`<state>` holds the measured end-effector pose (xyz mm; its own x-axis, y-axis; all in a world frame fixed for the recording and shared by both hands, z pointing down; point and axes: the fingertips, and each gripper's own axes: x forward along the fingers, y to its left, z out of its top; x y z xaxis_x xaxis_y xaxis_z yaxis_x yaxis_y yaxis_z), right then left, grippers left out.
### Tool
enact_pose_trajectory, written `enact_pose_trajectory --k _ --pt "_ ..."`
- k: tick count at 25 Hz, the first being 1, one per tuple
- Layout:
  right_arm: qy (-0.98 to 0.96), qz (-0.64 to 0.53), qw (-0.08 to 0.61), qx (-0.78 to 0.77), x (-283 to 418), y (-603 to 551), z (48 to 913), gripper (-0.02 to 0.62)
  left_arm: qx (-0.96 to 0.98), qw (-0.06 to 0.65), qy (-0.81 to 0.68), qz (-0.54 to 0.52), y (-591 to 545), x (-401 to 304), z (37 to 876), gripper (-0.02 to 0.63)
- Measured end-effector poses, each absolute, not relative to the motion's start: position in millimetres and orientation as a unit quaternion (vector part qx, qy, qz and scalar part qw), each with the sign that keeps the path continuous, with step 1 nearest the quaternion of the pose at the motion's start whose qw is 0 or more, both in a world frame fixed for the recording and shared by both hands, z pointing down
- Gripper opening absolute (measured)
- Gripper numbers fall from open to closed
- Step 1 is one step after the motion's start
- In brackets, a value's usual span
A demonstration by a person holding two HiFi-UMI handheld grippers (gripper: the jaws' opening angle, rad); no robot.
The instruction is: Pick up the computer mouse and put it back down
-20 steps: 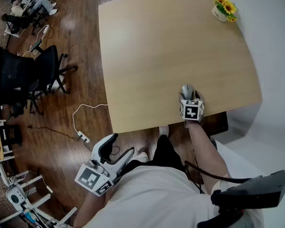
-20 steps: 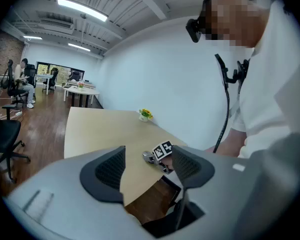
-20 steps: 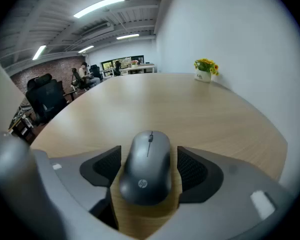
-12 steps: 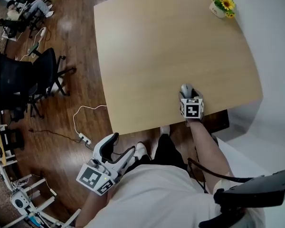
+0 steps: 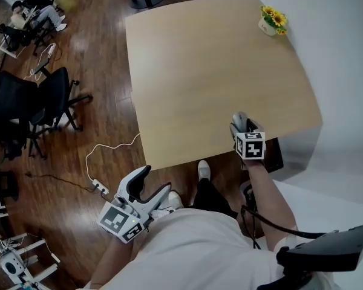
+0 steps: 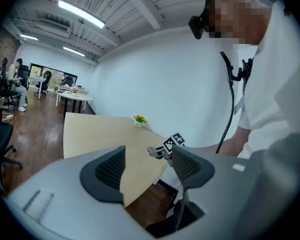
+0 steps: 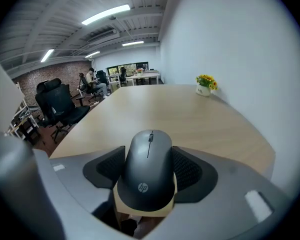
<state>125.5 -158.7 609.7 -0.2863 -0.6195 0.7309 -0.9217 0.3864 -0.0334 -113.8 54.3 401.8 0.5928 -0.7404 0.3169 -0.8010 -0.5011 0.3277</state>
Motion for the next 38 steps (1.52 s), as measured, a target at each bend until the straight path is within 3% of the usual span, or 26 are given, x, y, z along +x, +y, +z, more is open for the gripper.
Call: enact_pose_trajectory --k 18,38 --pt "-0.812 0.148 0.257 0.502 88 75 382 0.299 0.908 0.174 -0.377 0.051 156 -145 382 0.278" --pt "-0.811 0.15 0.257 0.503 87 61 378 0.299 0.908 0.166 -0.38 0.056 155 -154 375 0.285"
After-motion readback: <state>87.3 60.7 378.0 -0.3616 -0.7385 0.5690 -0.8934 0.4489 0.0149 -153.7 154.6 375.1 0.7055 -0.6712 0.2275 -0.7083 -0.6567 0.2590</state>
